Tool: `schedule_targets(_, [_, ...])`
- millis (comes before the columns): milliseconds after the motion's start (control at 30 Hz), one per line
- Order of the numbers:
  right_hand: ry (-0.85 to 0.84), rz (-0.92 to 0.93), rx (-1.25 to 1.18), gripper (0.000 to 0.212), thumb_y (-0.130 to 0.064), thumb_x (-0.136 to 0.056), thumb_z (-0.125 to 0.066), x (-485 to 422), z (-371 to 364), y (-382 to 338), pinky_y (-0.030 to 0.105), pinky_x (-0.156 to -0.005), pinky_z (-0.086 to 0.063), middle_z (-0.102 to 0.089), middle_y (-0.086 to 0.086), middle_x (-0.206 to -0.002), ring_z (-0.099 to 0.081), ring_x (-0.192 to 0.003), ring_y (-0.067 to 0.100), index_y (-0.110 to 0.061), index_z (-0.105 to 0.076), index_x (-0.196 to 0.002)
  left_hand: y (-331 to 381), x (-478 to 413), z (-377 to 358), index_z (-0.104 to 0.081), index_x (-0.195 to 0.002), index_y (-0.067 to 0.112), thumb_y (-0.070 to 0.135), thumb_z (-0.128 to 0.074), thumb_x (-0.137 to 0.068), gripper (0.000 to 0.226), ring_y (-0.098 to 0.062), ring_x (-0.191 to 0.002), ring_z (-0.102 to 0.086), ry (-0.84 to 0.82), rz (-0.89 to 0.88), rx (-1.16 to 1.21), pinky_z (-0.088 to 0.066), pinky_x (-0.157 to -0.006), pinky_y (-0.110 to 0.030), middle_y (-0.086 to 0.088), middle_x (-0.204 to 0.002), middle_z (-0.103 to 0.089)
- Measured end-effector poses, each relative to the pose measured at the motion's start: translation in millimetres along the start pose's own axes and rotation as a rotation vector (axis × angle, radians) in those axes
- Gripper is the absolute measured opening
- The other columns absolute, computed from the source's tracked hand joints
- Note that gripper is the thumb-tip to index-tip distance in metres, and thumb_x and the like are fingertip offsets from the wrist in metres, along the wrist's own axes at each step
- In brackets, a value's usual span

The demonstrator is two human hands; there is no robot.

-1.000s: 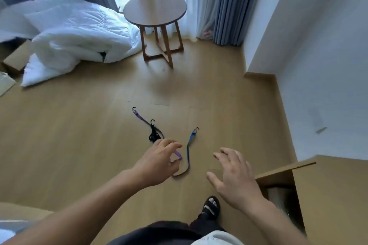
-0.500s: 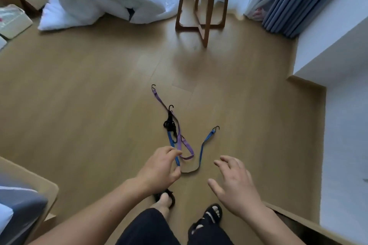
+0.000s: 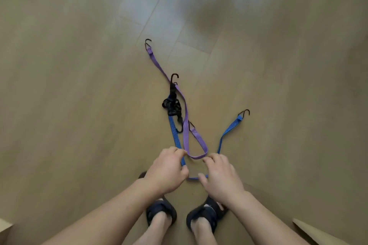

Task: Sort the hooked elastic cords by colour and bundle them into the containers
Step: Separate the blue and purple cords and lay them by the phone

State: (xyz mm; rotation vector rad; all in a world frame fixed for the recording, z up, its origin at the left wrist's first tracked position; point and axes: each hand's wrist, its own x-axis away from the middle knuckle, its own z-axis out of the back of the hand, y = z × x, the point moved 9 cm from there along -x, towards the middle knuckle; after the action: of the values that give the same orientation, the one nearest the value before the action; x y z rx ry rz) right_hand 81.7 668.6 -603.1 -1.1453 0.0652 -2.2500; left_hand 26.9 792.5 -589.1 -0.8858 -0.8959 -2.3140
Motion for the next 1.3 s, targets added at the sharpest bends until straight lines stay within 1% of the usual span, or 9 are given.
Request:
schedule_targets(267, [-0.048, 0.007, 0.059, 0.043, -0.036, -0.095, -0.046, -159, -134, 47, 0.039, -0.098, -0.040, -0.046, 0.006, -0.131, -0.038, -0.126, 0.026, -0.013, -0.046, -0.132, -82, -129, -121, -0.047, -0.139, 0.021, 0.029, -0.051, -0.092, 0.047, -0.018, -0.132, -0.038, -0.020, 0.058, 0.033, -0.034, -0.104, -0.030, 0.001, -0.140, -0.048])
schedule_targets(467, [0.005, 0.006, 0.038, 0.035, -0.032, -0.092, -0.053, -225, -189, 38, 0.041, -0.093, -0.039, -0.051, 0.010, -0.121, -0.047, -0.116, 0.032, -0.012, -0.047, -0.120, -140, -175, -156, -0.051, -0.136, 0.019, 0.027, -0.054, -0.090, 0.047, -0.023, -0.131, -0.042, -0.001, 0.141, 0.035, -0.037, -0.108, -0.035, -0.004, -0.138, -0.051])
schedule_targets(633, [-0.023, -0.076, -0.162, 0.025, -0.012, -0.088, -0.052, -229, -210, 39, 0.041, -0.080, -0.042, -0.053, 0.014, -0.114, -0.057, -0.104, 0.038, -0.008, -0.042, -0.111, -161, -180, -158, -0.050, -0.137, 0.020, 0.029, -0.053, -0.091, 0.047, -0.023, -0.131, -0.041, 0.006, 0.151, 0.017, -0.037, -0.105, -0.032, -0.004, -0.138, -0.050])
schedule_targets(767, [-0.010, -0.090, -0.136, 0.027, -0.031, -0.088, -0.049, -201, -208, 39, 0.040, -0.079, -0.044, -0.058, 0.009, -0.111, -0.060, -0.099, 0.037, -0.012, -0.040, -0.105, -162, -171, -155, -0.049, -0.137, 0.020, 0.029, -0.053, -0.091, 0.046, -0.023, -0.131, -0.041, 0.008, 0.145, 0.025, -0.038, -0.104, -0.032, -0.003, -0.136, -0.050])
schedule_targets(900, [-0.113, -0.163, 0.039, 0.057, -0.062, -0.082, -0.058, -192, -241, 45, 0.036, -0.078, -0.046, -0.063, 0.003, -0.109, -0.064, -0.103, 0.029, -0.014, -0.039, -0.107, -162, -171, -157, -0.048, -0.138, 0.020, 0.029, -0.052, -0.093, 0.046, -0.021, -0.131, -0.040, -0.004, 0.132, 0.040, -0.035, -0.104, -0.030, -0.002, -0.138, -0.049])
schedule_targets(1000, [-0.130, -0.196, 0.072, 0.041, -0.046, -0.088, -0.059, -204, -257, 50, 0.036, -0.081, -0.047, -0.067, 0.006, -0.110, -0.065, -0.105, 0.030, -0.014, -0.042, -0.106, -166, -175, -159, -0.049, -0.137, 0.020, 0.029, -0.052, -0.093, 0.046, -0.022, -0.130, -0.041, -0.015, 0.136, 0.040, -0.036, -0.104, -0.031, -0.003, -0.138, -0.049])
schedule_targets(1067, [-0.120, -0.175, 0.016, 0.023, -0.032, -0.092, -0.053, -206, -254, 48, 0.036, -0.080, -0.046, -0.067, 0.011, -0.110, -0.063, -0.106, 0.033, -0.013, -0.047, -0.104, -168, -174, -156, -0.050, -0.137, 0.020, 0.029, -0.053, -0.092, 0.046, -0.023, -0.130, -0.041, -0.013, 0.146, 0.033, -0.037, -0.104, -0.033, -0.004, -0.138, -0.050])
schedule_targets(1133, [-0.092, -0.160, -0.103, 0.018, -0.031, -0.093, -0.050, -201, -237, 48, 0.036, -0.073, -0.040, -0.066, 0.011, -0.104, -0.061, -0.102, 0.034, -0.014, -0.047, -0.096, -164, -168, -143, -0.050, -0.136, 0.020, 0.029, -0.053, -0.092, 0.046, -0.023, -0.130, -0.041, -0.001, 0.149, 0.029, -0.038, -0.105, -0.035, -0.004, -0.138, -0.049])
schedule_targets(1300, [0.057, -0.202, -0.578, 0.032, -0.044, -0.085, -0.062, -158, -142, 46, 0.038, -0.071, -0.052, -0.068, 0.001, -0.075, -0.062, -0.075, 0.025, -0.013, -0.055, -0.080, -121, -125, -89, -0.049, -0.137, 0.022, 0.032, -0.050, -0.094, 0.045, -0.018, -0.132, -0.040, 0.023, 0.112, 0.071, -0.037, -0.106, -0.032, 0.002, -0.139, -0.048])
